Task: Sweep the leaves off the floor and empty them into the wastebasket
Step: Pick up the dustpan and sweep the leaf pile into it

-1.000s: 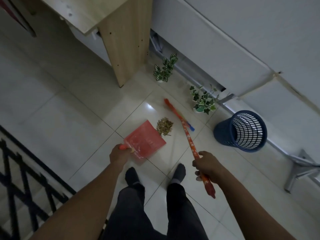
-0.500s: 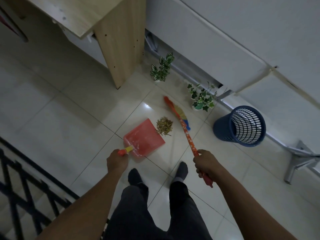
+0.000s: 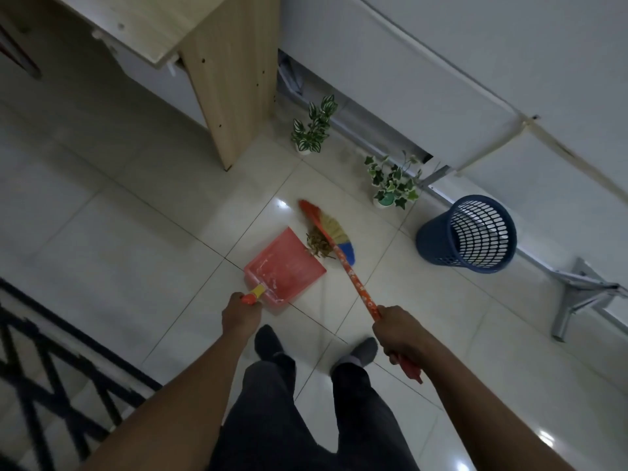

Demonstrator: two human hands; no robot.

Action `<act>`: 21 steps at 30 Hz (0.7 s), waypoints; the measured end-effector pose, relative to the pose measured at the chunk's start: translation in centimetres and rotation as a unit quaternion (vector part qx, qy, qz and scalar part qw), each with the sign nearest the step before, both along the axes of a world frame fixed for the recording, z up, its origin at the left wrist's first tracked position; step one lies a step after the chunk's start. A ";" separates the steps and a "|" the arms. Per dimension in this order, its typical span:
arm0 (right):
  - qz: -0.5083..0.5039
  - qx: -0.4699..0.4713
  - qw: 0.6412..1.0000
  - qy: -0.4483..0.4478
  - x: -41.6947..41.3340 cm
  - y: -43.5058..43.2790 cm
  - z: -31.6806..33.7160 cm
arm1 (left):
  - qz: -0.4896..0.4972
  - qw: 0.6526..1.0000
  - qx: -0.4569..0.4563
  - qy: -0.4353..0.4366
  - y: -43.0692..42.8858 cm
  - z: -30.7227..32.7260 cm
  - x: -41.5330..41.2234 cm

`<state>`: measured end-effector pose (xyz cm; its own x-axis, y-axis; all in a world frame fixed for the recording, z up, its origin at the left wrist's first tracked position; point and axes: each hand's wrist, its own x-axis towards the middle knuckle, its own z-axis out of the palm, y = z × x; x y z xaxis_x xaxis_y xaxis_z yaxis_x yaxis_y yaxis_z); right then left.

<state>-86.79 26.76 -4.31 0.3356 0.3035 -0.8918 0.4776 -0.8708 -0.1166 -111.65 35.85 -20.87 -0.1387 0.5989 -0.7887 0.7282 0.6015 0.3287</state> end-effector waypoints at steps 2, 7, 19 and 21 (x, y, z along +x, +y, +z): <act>-0.003 -0.001 1.000 0.019 -0.7 -0.8 0.8 | -0.004 1.000 -0.003 0.002 -0.2 0.3 0.1; -0.012 -0.016 0.997 0.079 -1.4 -3.1 3.8 | -0.004 1.000 -0.012 0.004 -0.8 0.9 0.5; -0.139 0.050 0.980 0.132 3.0 -5.9 10.2 | -0.054 0.998 -0.020 0.032 -3.4 2.2 1.5; -0.125 0.061 0.984 0.115 3.5 -5.1 9.6 | -0.053 0.998 -0.018 0.037 -3.9 2.5 1.8</act>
<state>-83.25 21.68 5.32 0.2062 0.3469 -0.9149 0.1993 -0.9303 -0.3079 -109.88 31.95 -18.36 -0.1352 0.5842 -0.8003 0.8096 0.5308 0.2507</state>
